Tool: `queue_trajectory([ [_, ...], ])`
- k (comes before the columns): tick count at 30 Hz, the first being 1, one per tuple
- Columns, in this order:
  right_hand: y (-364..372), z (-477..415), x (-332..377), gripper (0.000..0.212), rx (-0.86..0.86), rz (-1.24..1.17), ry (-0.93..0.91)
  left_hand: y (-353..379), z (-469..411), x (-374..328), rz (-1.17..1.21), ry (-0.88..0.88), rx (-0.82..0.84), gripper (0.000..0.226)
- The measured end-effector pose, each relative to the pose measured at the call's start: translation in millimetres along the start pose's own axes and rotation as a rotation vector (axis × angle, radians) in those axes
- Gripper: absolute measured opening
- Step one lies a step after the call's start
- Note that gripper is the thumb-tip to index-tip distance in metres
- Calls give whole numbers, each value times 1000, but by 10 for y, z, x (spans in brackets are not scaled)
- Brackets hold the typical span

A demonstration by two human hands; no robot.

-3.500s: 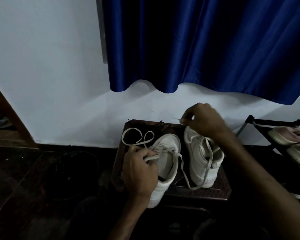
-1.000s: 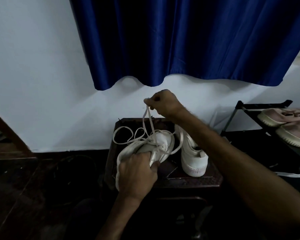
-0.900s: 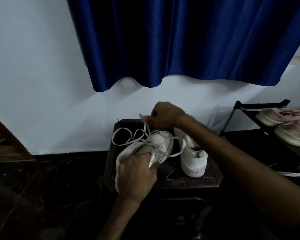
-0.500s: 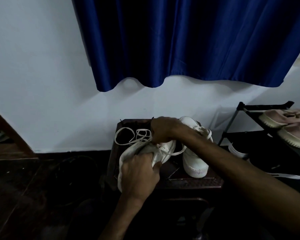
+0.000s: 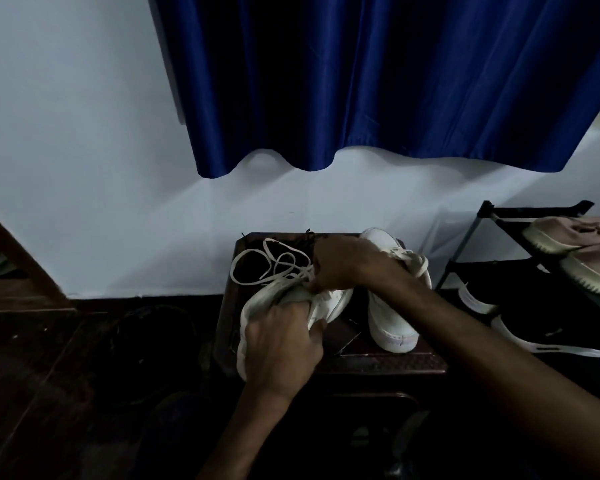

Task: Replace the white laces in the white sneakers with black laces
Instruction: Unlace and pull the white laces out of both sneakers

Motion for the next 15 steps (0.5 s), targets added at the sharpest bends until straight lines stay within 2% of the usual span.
queue_trajectory([
  [2, -60, -9, 60, 24, -78, 35, -8, 4, 5, -7, -12, -3, 29, 29],
  [5, -331, -28, 46, 28, -248, -82, 19, 31, -2, 8, -39, -14, 24, 27],
  [8, -528, -17, -25, 21, -394, -177, 41, 70, -4, 37, -55, -15, 27, 23],
  [11, -507, 13, -161, 28, -338, -52, 94, 99, 1, 25, -40, -3, 33, 26],
  [15, -424, 172, -326, 31, -128, 166, 226, 64, -4, 6, -36, 1, 20, 23],
])
Point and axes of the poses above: each hand's wrist, its own z-axis away from the middle knuckle, its own y-axis out of the palm, x = y × z, the point moved 9 cm from there along -z, towards the middle knuckle, and after that the axes turned 14 degrees about -z, right-handed, at the moved point
